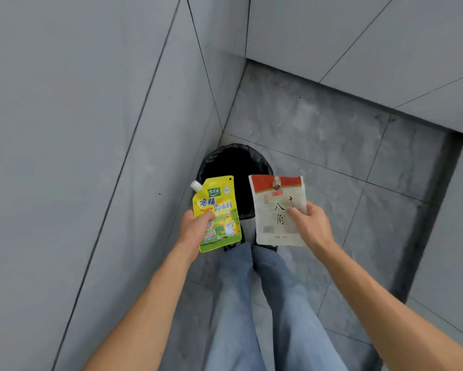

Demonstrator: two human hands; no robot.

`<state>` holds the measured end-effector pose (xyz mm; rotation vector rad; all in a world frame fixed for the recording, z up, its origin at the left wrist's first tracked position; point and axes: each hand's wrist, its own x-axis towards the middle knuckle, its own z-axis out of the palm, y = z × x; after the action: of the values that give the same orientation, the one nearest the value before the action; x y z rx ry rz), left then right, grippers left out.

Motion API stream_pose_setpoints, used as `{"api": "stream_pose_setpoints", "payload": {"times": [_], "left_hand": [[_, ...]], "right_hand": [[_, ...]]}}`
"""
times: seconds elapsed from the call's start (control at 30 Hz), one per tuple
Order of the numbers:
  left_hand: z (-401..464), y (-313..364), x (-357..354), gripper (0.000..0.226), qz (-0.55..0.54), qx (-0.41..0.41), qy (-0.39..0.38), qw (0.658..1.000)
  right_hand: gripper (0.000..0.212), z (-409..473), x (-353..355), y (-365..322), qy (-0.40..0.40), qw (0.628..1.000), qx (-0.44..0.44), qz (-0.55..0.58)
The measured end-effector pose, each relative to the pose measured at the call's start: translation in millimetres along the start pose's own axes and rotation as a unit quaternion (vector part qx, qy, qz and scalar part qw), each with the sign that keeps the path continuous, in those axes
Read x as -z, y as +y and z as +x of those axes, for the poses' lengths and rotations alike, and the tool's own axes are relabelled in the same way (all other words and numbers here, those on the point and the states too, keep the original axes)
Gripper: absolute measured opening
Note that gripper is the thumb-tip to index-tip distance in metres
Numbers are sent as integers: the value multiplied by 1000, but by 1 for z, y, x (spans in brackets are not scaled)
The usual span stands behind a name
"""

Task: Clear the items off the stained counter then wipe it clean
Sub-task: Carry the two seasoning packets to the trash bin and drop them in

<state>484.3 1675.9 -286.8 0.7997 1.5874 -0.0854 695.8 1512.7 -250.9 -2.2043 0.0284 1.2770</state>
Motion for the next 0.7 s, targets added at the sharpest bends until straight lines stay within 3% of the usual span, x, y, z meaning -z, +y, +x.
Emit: {"api": "stream_pose_setpoints", "payload": {"times": [0.27,0.57,0.7], "left_hand": [[192,-39,-71,27,26,-30,20,999],[326,-84,-120,15,87,-34,41,995],[327,-92,-121,53,98,-25,24,995]], "right_hand": [[22,181,-110,42,-2,998,49,-42],[27,299,-183,83,-40,984,62,-163],[53,304,-191,89,-62,983,32,-170]]}}
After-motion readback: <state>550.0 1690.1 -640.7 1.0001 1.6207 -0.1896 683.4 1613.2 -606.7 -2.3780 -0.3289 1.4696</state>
